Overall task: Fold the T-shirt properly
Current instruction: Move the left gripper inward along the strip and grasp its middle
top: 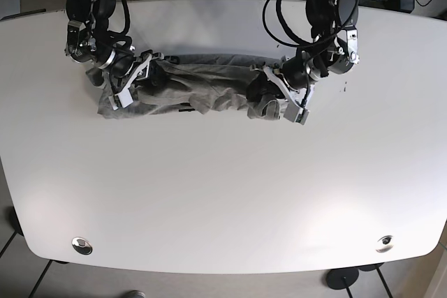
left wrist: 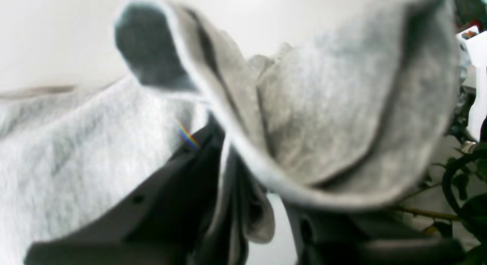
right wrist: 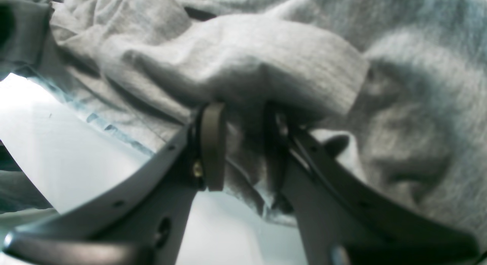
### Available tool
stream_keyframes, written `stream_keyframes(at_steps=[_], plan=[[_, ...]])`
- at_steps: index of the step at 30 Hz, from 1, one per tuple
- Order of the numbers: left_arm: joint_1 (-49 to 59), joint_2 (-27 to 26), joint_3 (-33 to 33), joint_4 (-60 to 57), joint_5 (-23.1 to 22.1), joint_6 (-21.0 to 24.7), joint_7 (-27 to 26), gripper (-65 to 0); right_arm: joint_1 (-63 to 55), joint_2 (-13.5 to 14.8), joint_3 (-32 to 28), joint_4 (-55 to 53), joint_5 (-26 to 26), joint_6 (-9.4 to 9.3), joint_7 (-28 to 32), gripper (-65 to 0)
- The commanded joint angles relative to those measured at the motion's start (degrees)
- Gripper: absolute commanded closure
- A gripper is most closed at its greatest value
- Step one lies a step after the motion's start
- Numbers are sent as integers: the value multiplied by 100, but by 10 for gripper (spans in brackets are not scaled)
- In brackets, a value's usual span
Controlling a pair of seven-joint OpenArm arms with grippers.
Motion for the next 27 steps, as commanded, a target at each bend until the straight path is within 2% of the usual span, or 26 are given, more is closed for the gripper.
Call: stream_keyframes(at_steps=[1,3,4,5,7,9,12,15,17,20,22,24,26,27], plan=[[-187,3,150,-51,-132,-10,-102,-178,11,46,-5,42,-120,-40,-106,-165],[-310,3,317,-130,-132,333,-102,-286,11,46,-5,42,-120,-40,-106,-165],[-363,3,440,-130,-132,614,-102,-325,11,46,-5,42,-120,-40,-106,-165],[-468,12,695,-112,-132,1080,-102,-367,11,46,-5,42,-120,-40,-106,-165],[-626,3,1143,-103,-140,1467,-102,-397,11,46,-5,42,-120,-40,-106,-165],[-802,21,1548,-139,-140,1538,-102,-415,11,46,-5,42,-120,-31,-106,-165],[-987,29,2198,-95,-149,1538,-234,-414,20,46,-5,51,-120,-31,-106,-165],[-1057,-6,2383,178,-149,1538,-339,-408,90,38,21,209,-112,-31,-106,-165],[-1039,-199,2137,275,-140,1538,-348,-408,99,-24,39,526,20,-31,-133,-165],[-1013,-560,1724,266,-140,1538,-348,-407,99,-15,355,939,724,-84,-212,-173],[-855,-902,1504,275,-176,1529,-348,-407,213,-15,663,1071,1128,-84,-537,-173],[-732,-1149,1293,275,-167,1529,-348,-399,407,-6,1146,1071,1321,-84,-1038,-174],[-503,-1368,1038,275,-149,1520,-348,-279,662,-24,1841,1062,1339,-84,-1530,-201],[-415,-1465,950,239,-149,1494,-348,-199,688,-24,2228,1044,1339,-84,-1636,-277]])
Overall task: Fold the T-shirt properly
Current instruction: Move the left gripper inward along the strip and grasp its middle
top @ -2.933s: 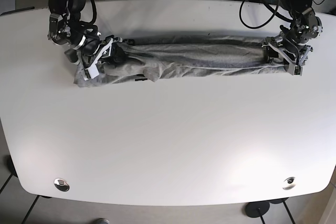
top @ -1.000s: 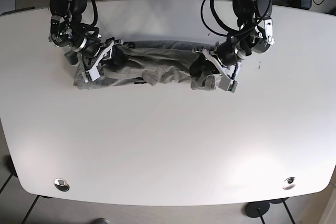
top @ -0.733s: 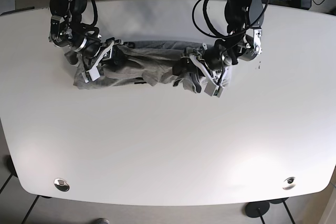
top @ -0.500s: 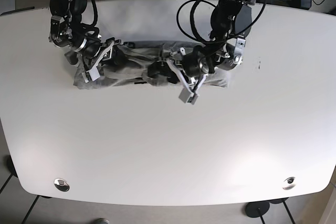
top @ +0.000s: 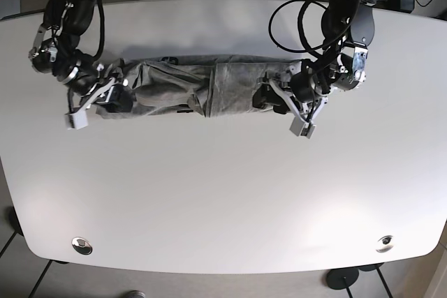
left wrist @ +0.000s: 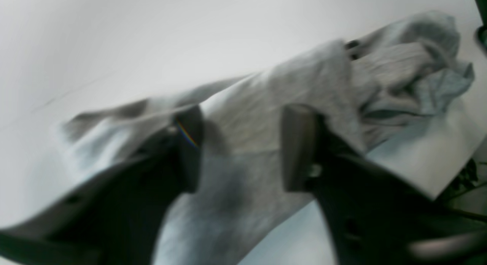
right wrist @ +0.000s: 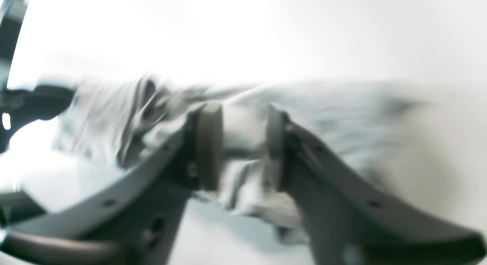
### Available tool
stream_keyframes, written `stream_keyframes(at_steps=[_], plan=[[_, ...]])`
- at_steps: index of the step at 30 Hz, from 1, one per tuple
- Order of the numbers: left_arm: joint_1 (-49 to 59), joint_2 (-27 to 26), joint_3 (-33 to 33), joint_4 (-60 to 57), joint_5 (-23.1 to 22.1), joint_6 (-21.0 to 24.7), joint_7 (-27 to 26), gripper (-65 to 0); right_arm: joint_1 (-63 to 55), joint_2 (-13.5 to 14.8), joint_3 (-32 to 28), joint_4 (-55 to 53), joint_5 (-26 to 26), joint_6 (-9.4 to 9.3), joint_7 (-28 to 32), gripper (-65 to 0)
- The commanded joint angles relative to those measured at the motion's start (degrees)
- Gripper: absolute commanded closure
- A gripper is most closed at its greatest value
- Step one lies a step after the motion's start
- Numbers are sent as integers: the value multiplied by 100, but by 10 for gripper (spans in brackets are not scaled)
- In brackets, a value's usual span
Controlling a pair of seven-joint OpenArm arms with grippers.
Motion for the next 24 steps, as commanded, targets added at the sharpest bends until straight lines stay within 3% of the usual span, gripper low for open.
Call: stream_keyframes(at_steps=[1,4,6,9,14,17,21,23,24], plan=[[20,-165,-108,62,-71,-168,-92,-162,118,74,347,28,139,14,8,-341],[284,-323,-214,62,-71,-678,-242,-96,215,321,848,-561,174,14,-27,-541],[574,-332,-389,54,-62,-898,-725,-60,303,409,1050,-1150,166,23,-19,-569],[811,-341,-460,-184,70,-1162,-1323,-57,320,611,1270,-1924,139,58,25,-569],[802,-288,-460,-685,527,-1592,-1385,-56,294,637,1182,-2408,139,58,131,-569],[811,-288,-460,-738,510,-1619,-1385,-56,188,611,681,-2408,174,58,157,-569],[811,-288,-460,-703,501,-1619,-1385,-56,188,118,355,-2408,139,41,157,-568],[811,-279,-460,-694,501,-1592,-1376,-56,188,57,180,-2408,130,23,166,-530],[794,-165,-469,-729,501,-1592,-1367,-57,188,39,83,-2408,130,23,175,-442]])
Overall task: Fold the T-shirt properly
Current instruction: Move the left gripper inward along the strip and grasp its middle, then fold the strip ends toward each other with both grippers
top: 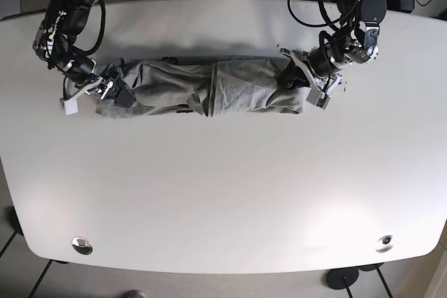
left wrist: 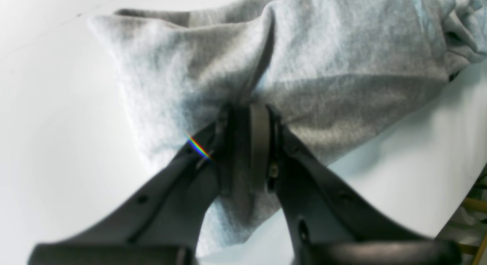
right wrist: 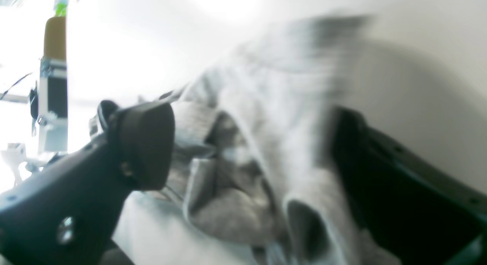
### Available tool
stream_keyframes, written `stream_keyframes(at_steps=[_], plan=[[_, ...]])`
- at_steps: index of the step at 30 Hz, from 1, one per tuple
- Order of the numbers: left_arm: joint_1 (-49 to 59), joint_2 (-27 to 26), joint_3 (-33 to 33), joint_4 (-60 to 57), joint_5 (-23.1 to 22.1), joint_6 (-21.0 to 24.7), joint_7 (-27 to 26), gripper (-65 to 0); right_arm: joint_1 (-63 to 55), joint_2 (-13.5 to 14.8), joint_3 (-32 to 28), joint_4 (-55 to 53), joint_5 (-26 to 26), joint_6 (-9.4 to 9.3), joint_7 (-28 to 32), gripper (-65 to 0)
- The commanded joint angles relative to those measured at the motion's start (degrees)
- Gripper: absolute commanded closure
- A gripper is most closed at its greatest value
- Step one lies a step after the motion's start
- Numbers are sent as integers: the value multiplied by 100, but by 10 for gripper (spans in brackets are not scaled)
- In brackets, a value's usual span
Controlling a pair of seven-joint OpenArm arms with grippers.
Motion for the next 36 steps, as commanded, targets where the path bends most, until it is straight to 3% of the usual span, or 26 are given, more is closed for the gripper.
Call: stream_keyframes(at_steps=[1,2,3,4,5,13,19,21,25,30,33,36], plan=[[-35,137,-49,38,42,21,58,-57,-26,15,-77,-1,-287,-77,-247,-357],[-26,181,-111,29,42,21,58,-58,-26,15,-86,-1,-261,-69,-203,-257],[-26,269,-137,29,42,21,67,-60,-26,24,-94,8,-252,-77,-150,-94],[-26,357,-137,29,51,21,67,-60,-17,42,-94,8,-252,-86,-150,-8],[-35,445,-146,29,77,21,67,-60,-8,50,-77,78,-243,-60,-150,-41],[-149,840,-119,21,95,30,67,-61,-430,6,-121,2566,-278,-95,-150,-21],[-255,823,-111,12,95,30,76,-61,-492,6,-982,3981,-243,-183,-291,-21],[-255,823,-111,12,95,30,163,-61,-465,-187,-1211,4016,-155,-350,-396,-21],[-228,796,-111,21,95,30,330,-61,-448,-750,-1765,3990,-155,-429,-388,-21],[-219,796,-111,21,95,30,330,-61,-351,-1242,-3206,3858,-1324,-429,-1,-21],[-219,814,-111,29,95,30,330,-61,-237,-1295,-4068,3419,-2054,-447,676,-21],[-219,823,-111,29,95,30,330,-61,-52,-1295,-4472,2821,-2248,-464,1168,-22]])
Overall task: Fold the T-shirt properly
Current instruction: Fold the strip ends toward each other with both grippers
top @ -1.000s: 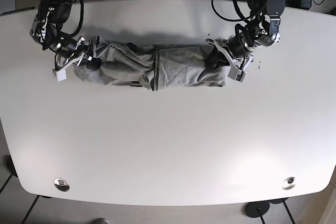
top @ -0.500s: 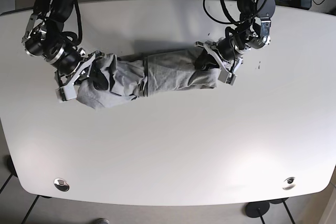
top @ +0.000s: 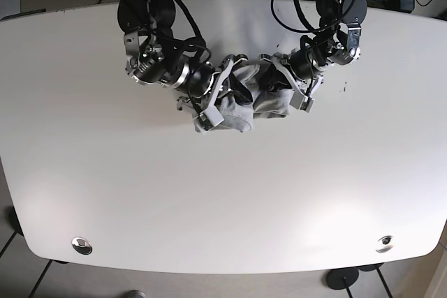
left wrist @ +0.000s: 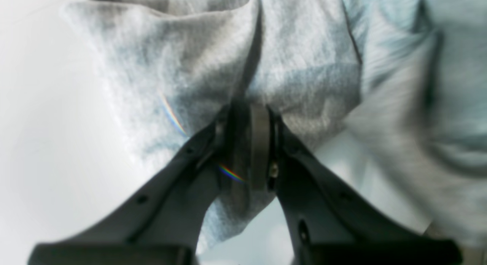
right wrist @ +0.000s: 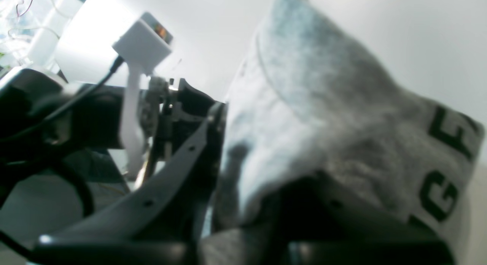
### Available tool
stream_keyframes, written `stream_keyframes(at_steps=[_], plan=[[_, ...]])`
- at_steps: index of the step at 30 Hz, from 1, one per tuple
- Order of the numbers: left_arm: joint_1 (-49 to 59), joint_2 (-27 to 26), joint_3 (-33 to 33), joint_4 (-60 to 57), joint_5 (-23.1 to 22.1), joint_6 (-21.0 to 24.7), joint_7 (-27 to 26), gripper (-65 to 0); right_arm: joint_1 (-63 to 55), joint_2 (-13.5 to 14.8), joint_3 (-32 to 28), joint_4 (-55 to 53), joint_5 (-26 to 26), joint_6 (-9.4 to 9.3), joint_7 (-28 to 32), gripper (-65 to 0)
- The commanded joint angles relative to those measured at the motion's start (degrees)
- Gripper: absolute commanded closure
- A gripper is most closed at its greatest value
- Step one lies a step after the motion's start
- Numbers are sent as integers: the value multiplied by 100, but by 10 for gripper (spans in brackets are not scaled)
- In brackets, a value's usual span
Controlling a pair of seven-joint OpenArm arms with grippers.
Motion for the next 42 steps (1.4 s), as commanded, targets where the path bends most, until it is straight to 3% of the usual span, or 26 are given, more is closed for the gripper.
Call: stream_keyframes(at_steps=[1,6,12,17,20,27,30,32,35,38,42], plan=[[-29,-17,-6,95,-34,-16,0,-61,300,-27,-218,-418,-14,15,483,-22],[-21,-8,-15,95,-43,-16,0,-61,599,-27,-516,-1236,-252,15,932,-25],[-56,-8,-32,139,-78,-16,0,-61,731,-18,-754,-1490,-243,15,949,-44],[-56,-25,-67,165,-96,-16,-8,-61,801,-27,-1009,-1455,-234,15,923,-363],[-21,27,-683,640,-96,-25,-8,-61,801,-27,-1018,-1376,-208,15,923,-452],[393,80,-2573,1625,-96,-52,9,-61,810,-176,-1053,-1376,-234,15,914,-452],[612,-280,-3654,1607,-52,-52,9,-61,810,-299,-1185,-1385,-243,15,914,-452],[639,-509,-4032,1449,-69,-60,9,-63,810,-343,-1501,-1411,-252,6,949,-452],[788,-711,-4023,1466,-78,-78,0,-63,784,-475,-1774,-1367,-208,-152,949,-452],[771,-720,-3821,1475,-52,-500,-8,-63,775,-510,-1774,-963,-199,-346,940,-452],[771,-702,-3285,1528,-52,-790,-8,-63,590,-247,-1193,-778,-93,-346,923,-452]])
